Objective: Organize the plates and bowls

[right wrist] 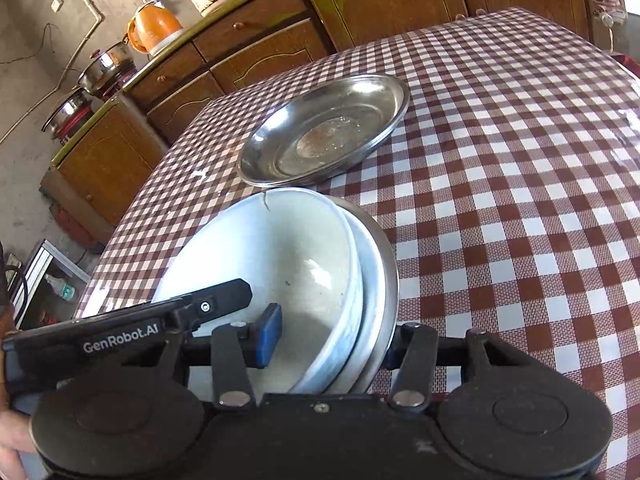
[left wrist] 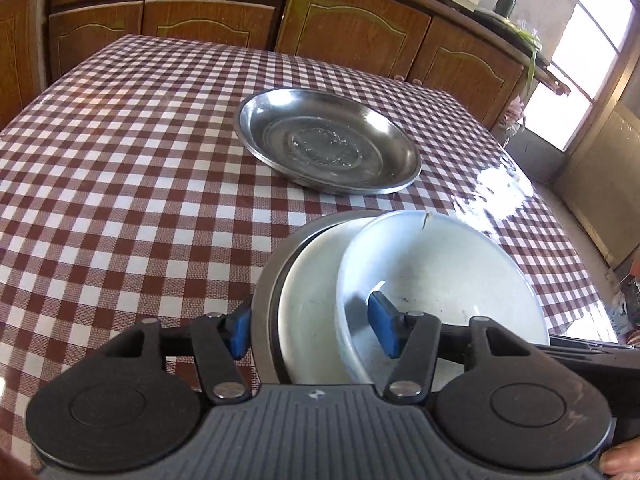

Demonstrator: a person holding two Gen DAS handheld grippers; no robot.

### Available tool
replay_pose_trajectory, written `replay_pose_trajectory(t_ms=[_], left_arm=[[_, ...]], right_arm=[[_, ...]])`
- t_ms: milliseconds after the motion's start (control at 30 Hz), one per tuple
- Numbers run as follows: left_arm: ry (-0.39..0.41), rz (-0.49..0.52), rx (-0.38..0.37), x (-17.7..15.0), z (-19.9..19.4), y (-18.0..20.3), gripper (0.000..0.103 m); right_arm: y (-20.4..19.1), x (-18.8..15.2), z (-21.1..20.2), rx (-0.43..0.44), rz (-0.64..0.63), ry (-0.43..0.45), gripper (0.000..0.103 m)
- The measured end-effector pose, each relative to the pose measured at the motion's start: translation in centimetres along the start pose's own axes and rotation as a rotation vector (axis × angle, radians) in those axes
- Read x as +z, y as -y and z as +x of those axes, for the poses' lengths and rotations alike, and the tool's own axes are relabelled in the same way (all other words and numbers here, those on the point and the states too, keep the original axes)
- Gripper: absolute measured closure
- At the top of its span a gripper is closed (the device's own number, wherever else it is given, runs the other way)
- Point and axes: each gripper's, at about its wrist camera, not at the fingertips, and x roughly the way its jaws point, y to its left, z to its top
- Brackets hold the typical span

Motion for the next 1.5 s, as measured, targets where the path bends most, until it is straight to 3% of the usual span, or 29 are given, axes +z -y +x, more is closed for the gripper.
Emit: replay_pose_trajectory(t_ms=[433,800,1500], left_arm=[[0.029,0.015,0.028,0.1,-6.2,0.4,0.046],[0.092,0.042,0.026,0.4,-11.1,2.1,0.046],[0.155,0.076,0.023,2.2,-12.3,3.2,0.046]], right_arm=[[-2.0,0.4,-2.7,0.033,-0.023,0.016,0.045],[-3.0,0.6,-6.5,0.045,-0.05,0.084,0.045],[-3.7,2.2,-9.1,0.056,-0.077,0.153,0.045]])
